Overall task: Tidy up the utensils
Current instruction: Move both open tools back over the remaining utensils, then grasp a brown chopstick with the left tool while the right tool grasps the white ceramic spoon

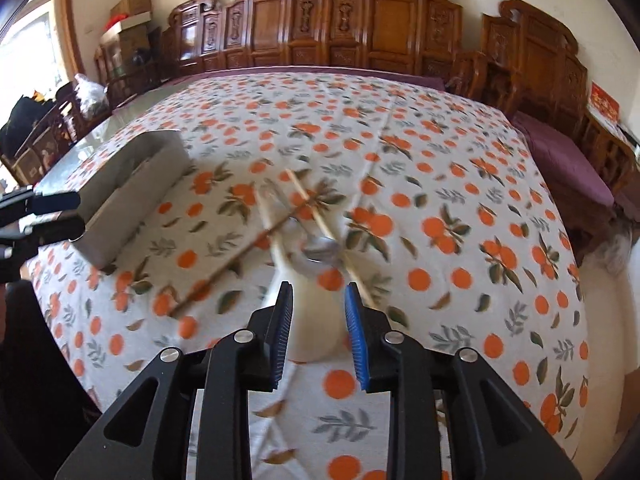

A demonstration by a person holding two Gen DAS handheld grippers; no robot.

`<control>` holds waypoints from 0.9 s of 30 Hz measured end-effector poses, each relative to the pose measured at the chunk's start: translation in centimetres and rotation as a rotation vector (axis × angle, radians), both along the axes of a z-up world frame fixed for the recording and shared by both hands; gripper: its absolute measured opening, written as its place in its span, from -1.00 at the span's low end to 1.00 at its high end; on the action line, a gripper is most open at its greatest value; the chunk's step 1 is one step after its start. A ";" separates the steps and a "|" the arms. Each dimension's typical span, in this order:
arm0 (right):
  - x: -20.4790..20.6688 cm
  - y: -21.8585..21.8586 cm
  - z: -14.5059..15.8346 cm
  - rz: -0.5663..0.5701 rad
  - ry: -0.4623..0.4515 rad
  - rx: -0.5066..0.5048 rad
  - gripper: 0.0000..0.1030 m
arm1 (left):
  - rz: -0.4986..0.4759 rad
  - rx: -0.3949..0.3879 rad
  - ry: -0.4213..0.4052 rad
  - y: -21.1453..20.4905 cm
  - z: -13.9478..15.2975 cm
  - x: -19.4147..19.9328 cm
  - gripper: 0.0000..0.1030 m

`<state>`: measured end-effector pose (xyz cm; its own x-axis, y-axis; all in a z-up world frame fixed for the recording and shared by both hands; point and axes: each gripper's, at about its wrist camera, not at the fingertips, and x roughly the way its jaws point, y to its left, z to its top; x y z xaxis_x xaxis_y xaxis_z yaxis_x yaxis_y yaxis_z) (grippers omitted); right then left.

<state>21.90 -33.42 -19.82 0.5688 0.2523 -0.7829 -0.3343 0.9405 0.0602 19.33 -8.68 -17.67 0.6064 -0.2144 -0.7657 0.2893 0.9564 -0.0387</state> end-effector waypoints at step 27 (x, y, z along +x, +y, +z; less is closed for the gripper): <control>0.8 -2.4 -0.7 -0.060 0.027 0.055 -0.43 | -0.123 0.027 0.197 -9.1 -7.4 8.9 -0.92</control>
